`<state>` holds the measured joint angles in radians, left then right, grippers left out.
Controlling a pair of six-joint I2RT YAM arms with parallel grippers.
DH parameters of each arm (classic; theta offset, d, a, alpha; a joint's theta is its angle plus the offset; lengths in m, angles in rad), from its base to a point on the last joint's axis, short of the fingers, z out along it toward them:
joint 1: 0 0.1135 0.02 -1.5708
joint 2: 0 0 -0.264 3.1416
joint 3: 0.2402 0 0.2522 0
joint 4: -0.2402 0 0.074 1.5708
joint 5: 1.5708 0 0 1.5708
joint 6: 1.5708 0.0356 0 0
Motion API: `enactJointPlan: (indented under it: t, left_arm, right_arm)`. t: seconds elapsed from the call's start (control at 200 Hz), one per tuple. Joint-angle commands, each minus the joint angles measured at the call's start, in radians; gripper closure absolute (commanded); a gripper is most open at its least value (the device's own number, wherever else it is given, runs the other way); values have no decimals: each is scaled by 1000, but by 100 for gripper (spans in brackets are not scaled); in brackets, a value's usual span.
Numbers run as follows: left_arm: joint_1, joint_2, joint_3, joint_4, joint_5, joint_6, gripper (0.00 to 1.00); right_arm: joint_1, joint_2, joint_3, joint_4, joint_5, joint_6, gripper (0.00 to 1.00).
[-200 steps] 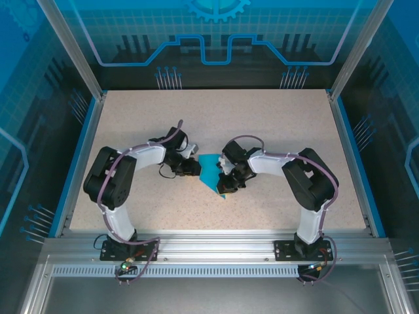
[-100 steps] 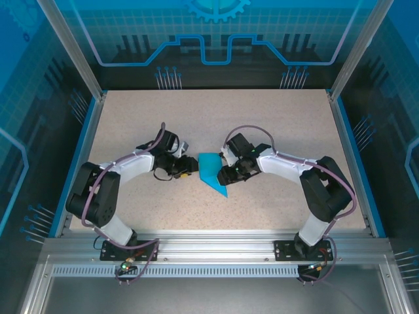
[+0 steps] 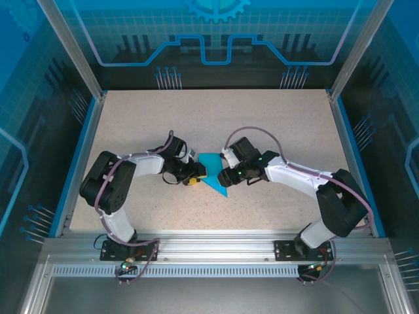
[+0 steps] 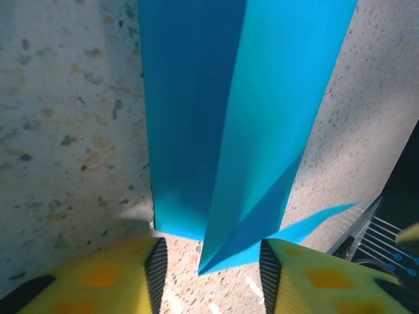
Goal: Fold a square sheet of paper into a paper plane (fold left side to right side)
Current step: Fourth fold the wing at the center of the table.
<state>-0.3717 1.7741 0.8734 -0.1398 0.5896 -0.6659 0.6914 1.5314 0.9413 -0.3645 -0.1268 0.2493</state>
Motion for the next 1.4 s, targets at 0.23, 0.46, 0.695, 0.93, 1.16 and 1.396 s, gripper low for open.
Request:
enactJointPlan:
  t: [0.23, 0.46, 0.695, 0.93, 1.16, 1.396]
  left_arm:
    - [-13, -22, 59, 36, 45, -51, 74]
    - [-15, -31, 89, 13, 58, -66, 78]
    - [-19, -29, 119, -18, 62, -73, 79]
    - [-19, -31, 124, -18, 58, -89, 79]
    - [-19, -27, 148, -35, 42, -104, 81]
    - [-19, -15, 164, -49, 38, -122, 84]
  right_arm:
    - [132, 92, -14, 82, 69, -39, 51]
    - [142, 157, 6, 87, 110, -50, 56]
    - [143, 183, 12, 85, 159, -41, 61]
    - [142, 198, 23, 80, 196, -34, 65]
    - [156, 165, 1, 108, 178, -56, 56]
    - [179, 150, -12, 108, 256, -62, 56]
